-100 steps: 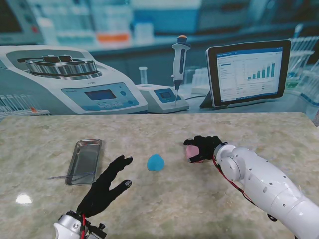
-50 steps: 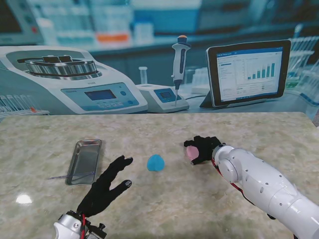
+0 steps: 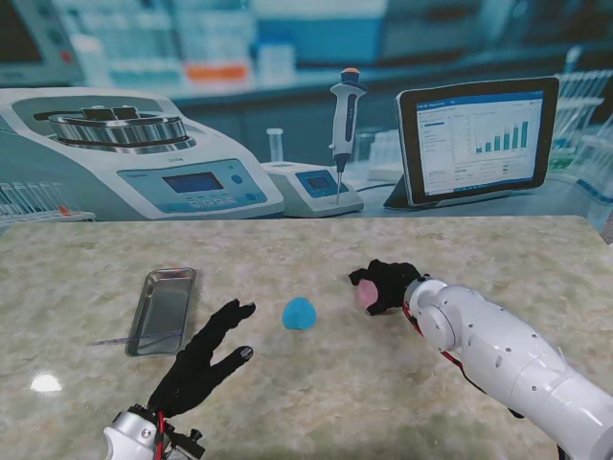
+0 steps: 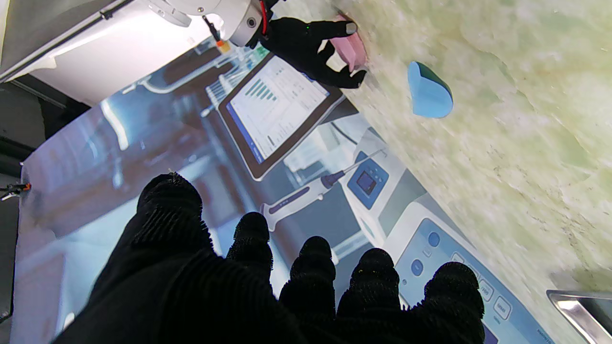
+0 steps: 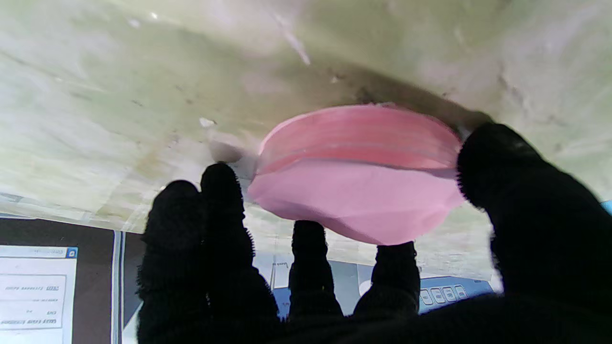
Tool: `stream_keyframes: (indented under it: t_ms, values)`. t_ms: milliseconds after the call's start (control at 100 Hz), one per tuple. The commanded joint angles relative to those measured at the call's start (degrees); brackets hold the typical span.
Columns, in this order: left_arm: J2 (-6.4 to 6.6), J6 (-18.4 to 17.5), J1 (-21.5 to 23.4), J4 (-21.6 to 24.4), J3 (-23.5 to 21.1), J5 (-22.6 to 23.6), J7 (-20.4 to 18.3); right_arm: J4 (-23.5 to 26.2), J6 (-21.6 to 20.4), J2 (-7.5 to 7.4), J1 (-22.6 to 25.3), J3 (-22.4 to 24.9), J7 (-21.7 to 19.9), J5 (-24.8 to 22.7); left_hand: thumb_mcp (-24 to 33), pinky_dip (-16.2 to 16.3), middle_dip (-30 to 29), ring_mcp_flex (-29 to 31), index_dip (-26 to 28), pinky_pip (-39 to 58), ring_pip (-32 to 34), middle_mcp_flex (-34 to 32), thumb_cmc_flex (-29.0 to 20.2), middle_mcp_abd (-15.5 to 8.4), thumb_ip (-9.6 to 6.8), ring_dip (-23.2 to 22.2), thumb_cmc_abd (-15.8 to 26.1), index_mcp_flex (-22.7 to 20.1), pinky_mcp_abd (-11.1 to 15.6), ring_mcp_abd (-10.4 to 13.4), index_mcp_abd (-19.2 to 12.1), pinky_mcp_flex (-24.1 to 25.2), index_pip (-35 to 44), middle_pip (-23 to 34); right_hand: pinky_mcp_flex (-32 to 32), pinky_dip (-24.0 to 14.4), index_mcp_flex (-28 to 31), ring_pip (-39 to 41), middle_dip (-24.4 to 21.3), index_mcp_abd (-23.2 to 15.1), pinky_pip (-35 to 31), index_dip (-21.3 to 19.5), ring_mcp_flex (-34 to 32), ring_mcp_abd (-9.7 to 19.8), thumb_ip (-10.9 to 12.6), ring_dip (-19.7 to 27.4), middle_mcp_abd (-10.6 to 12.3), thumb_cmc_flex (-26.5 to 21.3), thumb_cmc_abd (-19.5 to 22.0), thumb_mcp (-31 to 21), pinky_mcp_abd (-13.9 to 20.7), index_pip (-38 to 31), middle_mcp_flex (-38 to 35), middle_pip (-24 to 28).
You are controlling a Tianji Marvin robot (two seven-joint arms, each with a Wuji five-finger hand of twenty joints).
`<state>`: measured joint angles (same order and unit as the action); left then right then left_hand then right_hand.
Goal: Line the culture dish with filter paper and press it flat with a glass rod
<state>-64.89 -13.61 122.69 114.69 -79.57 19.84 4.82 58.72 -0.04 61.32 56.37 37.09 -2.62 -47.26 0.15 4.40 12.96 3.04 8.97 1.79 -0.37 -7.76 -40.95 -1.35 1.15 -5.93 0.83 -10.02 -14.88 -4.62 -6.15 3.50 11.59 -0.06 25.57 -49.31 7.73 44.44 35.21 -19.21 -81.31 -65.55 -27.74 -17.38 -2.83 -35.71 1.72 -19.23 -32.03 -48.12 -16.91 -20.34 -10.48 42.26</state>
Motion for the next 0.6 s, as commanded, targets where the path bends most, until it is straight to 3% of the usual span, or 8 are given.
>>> stream_keyframes:
  t_ms: [0, 240, 470, 590]
  values:
    - [0.08, 0.19, 0.27, 0.10, 0.09, -0.10, -0.20, -0.95, -0.16, 0.21, 0.56, -0.41, -0.21, 0.17, -0.91, 1.18, 1.51, -1.60, 0.35, -2.51, -0.44, 1.09, -0.62, -0.27, -0.80, -0.75, 1.55, 0.38, 1.70, 1.69, -1.99, 0.12, 1.19, 0.43, 1.23, -1.10, 0.25, 1.64, 0.27, -1.72, -2.76, -0.92, -4.73, 5.68, 2.10, 0.19, 1.24, -4.94, 1.76, -7.78, 0.82, -0.76, 0.59, 2.60]
    - [0.04, 0.12, 0.25, 0.01, 0.04, -0.09, -0.02, -1.51, -0.80, 0.41, 0.62, -0.13, 1.27, 0.14, -0.91, 1.17, 1.50, -1.59, 0.32, -2.51, -0.43, 1.09, -0.59, -0.28, -0.80, -0.75, 1.52, 0.36, 1.68, 1.72, -1.97, 0.12, 1.13, 0.42, 2.27, -1.10, 0.44, 3.31, 0.83, -1.85, -3.62, -0.95, -5.87, 6.32, 1.87, -0.45, 1.32, -5.47, 1.68, -8.84, 1.52, -3.75, 0.04, 5.87]
    - [0.01, 0.16, 0.24, -0.03, -0.03, -0.20, 0.04, -1.96, -1.26, 0.59, 0.59, -0.02, 2.36, 0.14, -0.90, 1.14, 1.49, -1.60, 0.30, -2.51, -0.45, 1.08, -0.54, -0.29, -0.81, -0.72, 1.54, 0.40, 1.68, 1.68, -1.77, 0.12, 1.10, 0.42, 3.07, -1.08, 0.05, 4.87, 2.91, -2.59, -4.42, -2.27, -6.37, 6.58, 1.76, -1.04, 0.94, -5.62, 1.71, -9.15, 2.09, -13.11, 0.30, 8.26]
    - [0.01, 0.12, 0.21, -0.03, -0.06, -0.26, 0.03, -2.17, -1.52, 0.63, 0.48, -0.16, 2.70, 0.14, -0.89, 1.13, 1.48, -1.59, 0.30, -2.51, -0.44, 1.08, -0.57, -0.23, -0.81, -0.71, 1.52, 0.37, 1.70, 1.73, -1.61, 0.11, 1.10, 0.42, 3.56, -1.06, -0.17, 5.26, 2.98, -3.34, -4.74, 1.39, -6.85, 6.87, 1.72, -1.11, 0.88, -6.17, 1.63, -9.82, 2.26, -16.80, -0.17, 8.19]
